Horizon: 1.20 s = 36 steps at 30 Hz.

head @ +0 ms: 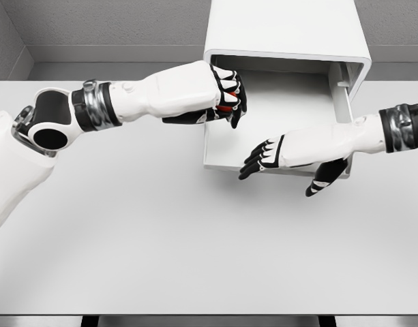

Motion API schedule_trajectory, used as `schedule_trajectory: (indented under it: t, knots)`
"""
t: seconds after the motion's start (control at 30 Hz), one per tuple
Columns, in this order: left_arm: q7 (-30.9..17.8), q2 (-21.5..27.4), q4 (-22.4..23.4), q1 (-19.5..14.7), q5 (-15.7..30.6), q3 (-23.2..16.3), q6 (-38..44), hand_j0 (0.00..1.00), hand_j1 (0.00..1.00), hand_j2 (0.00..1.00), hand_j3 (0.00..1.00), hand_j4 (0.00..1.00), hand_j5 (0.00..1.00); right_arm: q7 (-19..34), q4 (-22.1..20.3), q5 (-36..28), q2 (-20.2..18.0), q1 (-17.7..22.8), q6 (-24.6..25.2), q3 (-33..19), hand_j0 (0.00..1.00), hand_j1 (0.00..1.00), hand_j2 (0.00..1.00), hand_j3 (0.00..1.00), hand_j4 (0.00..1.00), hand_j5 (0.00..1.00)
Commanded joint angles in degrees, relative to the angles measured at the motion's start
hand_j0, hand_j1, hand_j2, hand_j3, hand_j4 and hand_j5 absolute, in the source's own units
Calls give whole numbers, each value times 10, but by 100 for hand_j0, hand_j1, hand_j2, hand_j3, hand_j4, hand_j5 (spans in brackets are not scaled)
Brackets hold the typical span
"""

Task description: Slide open multi-storey tabletop storage cabinets and put open load switch and slide close multi-storey tabletop storage cabinets

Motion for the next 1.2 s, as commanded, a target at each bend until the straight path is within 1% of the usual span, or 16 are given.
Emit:
schedule_trajectory:
  t: [0.0,0.07,0.13,0.23,0.33,0.4,0.57,0.63,0.83,0.87,0.93,1.0,1.1,1.17]
  knots:
    - [-7,-2,1,0,4,0,1,34,34,34,34,34,34,0,0,-5,-1,-1,-3,-1,100,100,100,100,100,100]
    - [-8,-10,3,2,3,0,1,35,35,35,35,35,35,0,0,-8,-2,0,-3,-1,100,100,100,100,100,100]
    - [-8,-15,15,1,1,-19,1,35,35,35,35,35,35,0,1,-10,-19,0,-3,-3,100,100,100,100,100,100]
    - [-8,-38,53,1,-2,-20,1,35,35,35,35,35,35,0,1,-35,-41,-1,-3,-5,100,100,100,100,100,100]
    - [-8,-46,86,-4,-2,-20,1,35,35,35,35,35,35,0,1,-58,-53,-1,-3,-5,100,100,100,100,100,100]
    - [-7,-45,86,-4,-2,-20,1,35,35,35,35,35,35,0,0,-65,-58,-1,-3,-4,100,100,100,100,100,100]
    - [-13,-44,87,-11,-1,-20,1,35,35,35,35,35,35,0,-1,-75,-88,0,-3,-3,100,100,100,100,100,100]
    - [-27,-44,87,-16,0,-20,1,35,35,35,35,35,35,0,-2,-80,-97,0,-3,-3,100,100,100,100,100,100]
    - [-28,-47,88,-16,-1,-20,1,35,35,35,35,35,35,0,-5,-80,-99,-2,-3,-3,100,100,100,100,100,100]
    - [-28,-47,88,-16,0,-20,1,35,35,35,35,35,35,0,-5,-80,-106,-2,-3,-3,100,100,100,100,100,100]
    - [-28,-53,90,-17,0,-20,1,35,35,35,35,35,35,0,-5,-80,-107,-2,-3,-4,100,100,100,100,100,100]
    - [-39,-67,110,-19,-1,-20,1,35,35,35,35,35,35,0,-6,-80,-106,-2,-3,-4,100,100,100,100,100,100]
    - [-38,-74,132,-21,-3,-29,1,35,35,35,35,35,35,0,-7,-79,-106,-4,-3,-4,100,100,100,100,100,100]
    - [-39,-73,132,-21,-3,-29,1,36,36,36,36,36,36,0,-7,-79,-107,-6,-3,-4,100,100,100,100,100,100]
